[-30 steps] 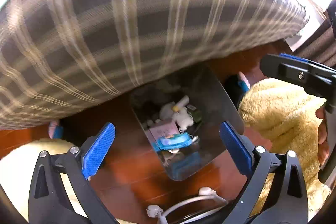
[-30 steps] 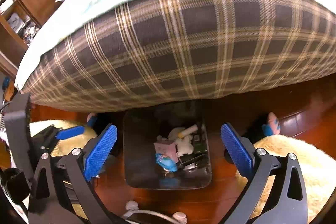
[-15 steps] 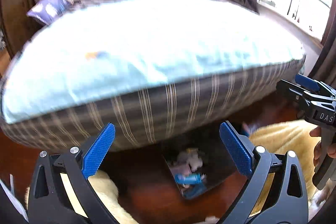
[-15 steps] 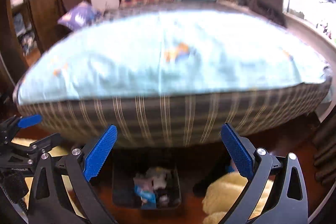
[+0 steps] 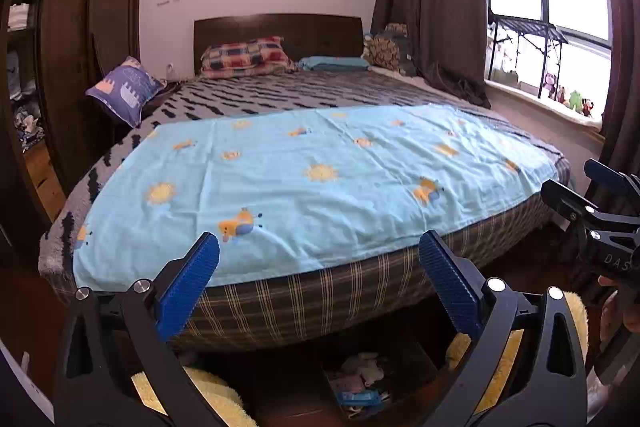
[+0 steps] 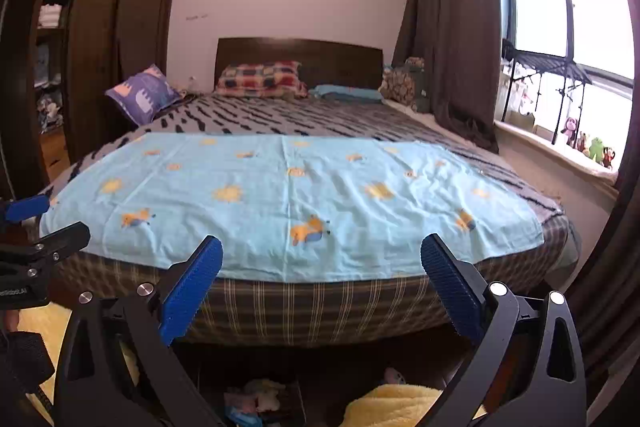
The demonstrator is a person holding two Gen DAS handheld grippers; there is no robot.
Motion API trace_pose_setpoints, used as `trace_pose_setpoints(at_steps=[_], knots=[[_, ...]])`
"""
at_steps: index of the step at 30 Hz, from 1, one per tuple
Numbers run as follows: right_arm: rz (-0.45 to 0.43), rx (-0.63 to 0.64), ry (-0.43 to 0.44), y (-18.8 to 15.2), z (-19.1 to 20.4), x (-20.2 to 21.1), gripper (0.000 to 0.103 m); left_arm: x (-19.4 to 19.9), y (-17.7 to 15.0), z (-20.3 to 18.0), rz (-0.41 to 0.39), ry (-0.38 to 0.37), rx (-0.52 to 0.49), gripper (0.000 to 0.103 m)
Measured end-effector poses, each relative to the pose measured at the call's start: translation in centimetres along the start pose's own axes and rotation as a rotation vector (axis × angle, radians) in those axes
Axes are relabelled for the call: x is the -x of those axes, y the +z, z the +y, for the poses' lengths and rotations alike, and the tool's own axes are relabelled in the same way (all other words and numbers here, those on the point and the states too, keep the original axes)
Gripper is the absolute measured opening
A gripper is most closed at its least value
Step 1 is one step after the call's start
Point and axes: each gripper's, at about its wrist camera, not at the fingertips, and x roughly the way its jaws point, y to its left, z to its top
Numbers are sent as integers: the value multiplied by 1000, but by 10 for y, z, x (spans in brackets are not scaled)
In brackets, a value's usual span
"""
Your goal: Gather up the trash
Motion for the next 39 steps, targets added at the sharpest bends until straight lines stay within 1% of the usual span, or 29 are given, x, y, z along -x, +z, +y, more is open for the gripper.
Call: trace_pose_setpoints(at_steps=[5,11,23,39], knots=[[-45,-25,-2,10,0,18,100,18,6,-2,-49,8,2,95],[-70,-47,-11,13,-4,28,100,29,8,-4,-81,14,0,95],[-61,-59,-24,11,-3,26,100,31,9,-5,-84,3,-3,95],[-51,-56,-5,10,0,24,100,32,7,-1,-81,10,13,95]])
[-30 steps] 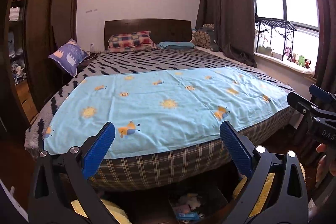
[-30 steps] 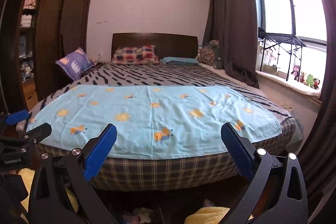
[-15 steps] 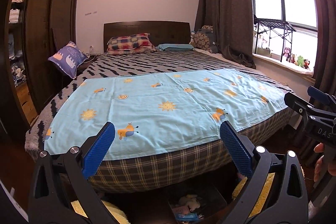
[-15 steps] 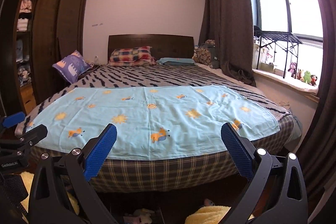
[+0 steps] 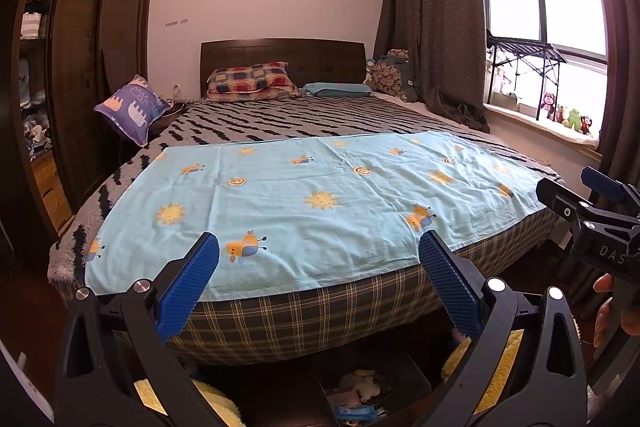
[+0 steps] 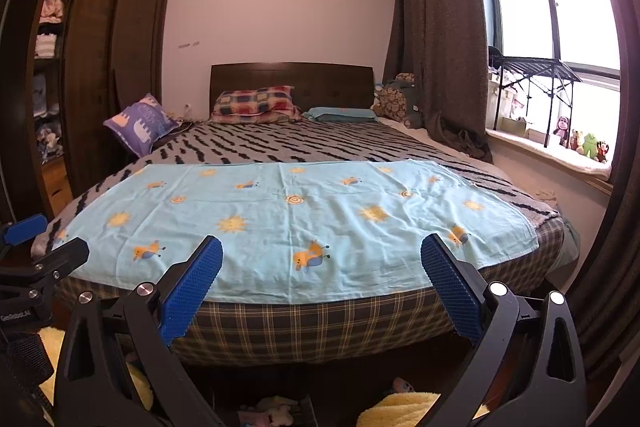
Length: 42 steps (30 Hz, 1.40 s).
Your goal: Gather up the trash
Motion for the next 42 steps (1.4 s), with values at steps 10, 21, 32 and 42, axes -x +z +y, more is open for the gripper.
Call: trace_pose_setpoints(at_steps=[10,21,32,42], knots=[[-1,-5,-8,2,1,-2,100,0,0,3,-10,1,2,95],[2,-10,-10,2,0,-3,100,-1,0,4,-9,-6,4,95],[5,-11,-2,1,0,-5,100,-1,-1,4,-8,-2,7,95],[7,-12,0,1,2,-6,100,-1,-1,3,-8,-2,9,95]])
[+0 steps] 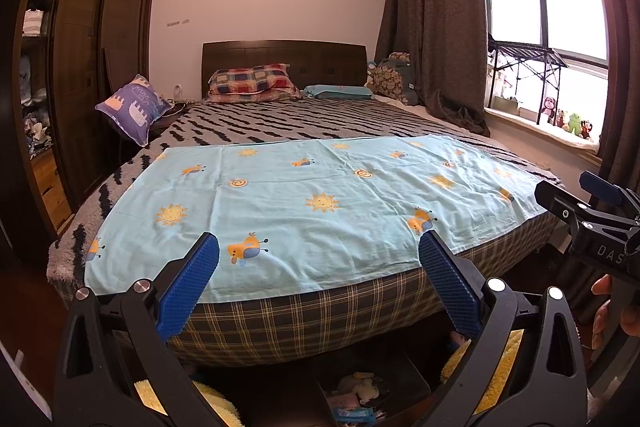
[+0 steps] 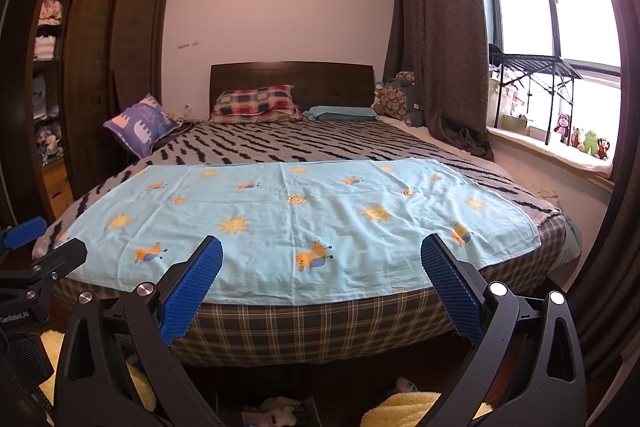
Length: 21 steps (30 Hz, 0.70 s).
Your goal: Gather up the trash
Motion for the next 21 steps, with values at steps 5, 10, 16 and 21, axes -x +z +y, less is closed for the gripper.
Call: trace_pose_setpoints(at_steps=[5,10,16,21], knots=[[-1,1,0,0,1,-1,100,1,0,0,0,-1,1,95],[-1,1,0,0,2,-1,100,0,0,0,0,1,2,95],[-2,1,0,0,2,-1,100,1,1,0,0,1,4,95],[2,1,5,0,4,-3,100,1,1,0,1,1,5,95]])
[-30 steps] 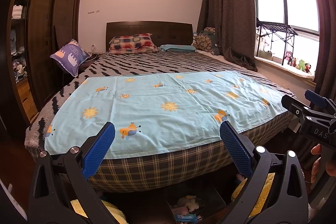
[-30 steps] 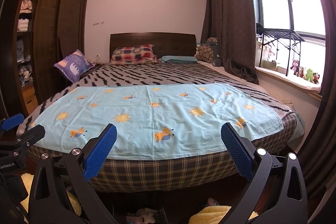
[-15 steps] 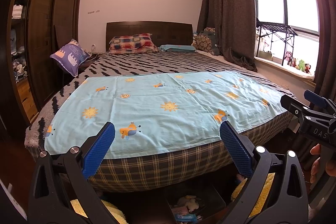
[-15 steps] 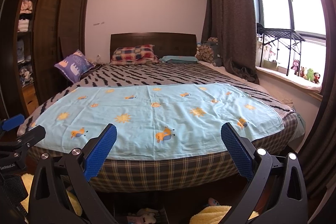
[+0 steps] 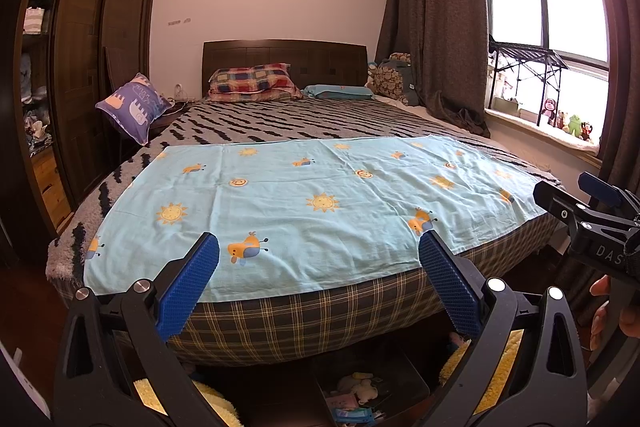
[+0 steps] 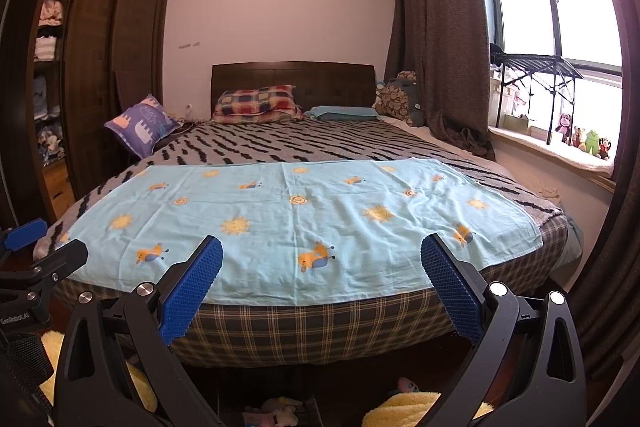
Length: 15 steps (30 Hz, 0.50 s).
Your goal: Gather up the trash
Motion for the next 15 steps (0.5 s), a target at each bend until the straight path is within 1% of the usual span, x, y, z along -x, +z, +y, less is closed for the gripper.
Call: trace_pose_setpoints(at_steps=[15], knots=[[4,-2,9,-1,3,-4,100,-1,-1,-1,5,-5,2,95]])
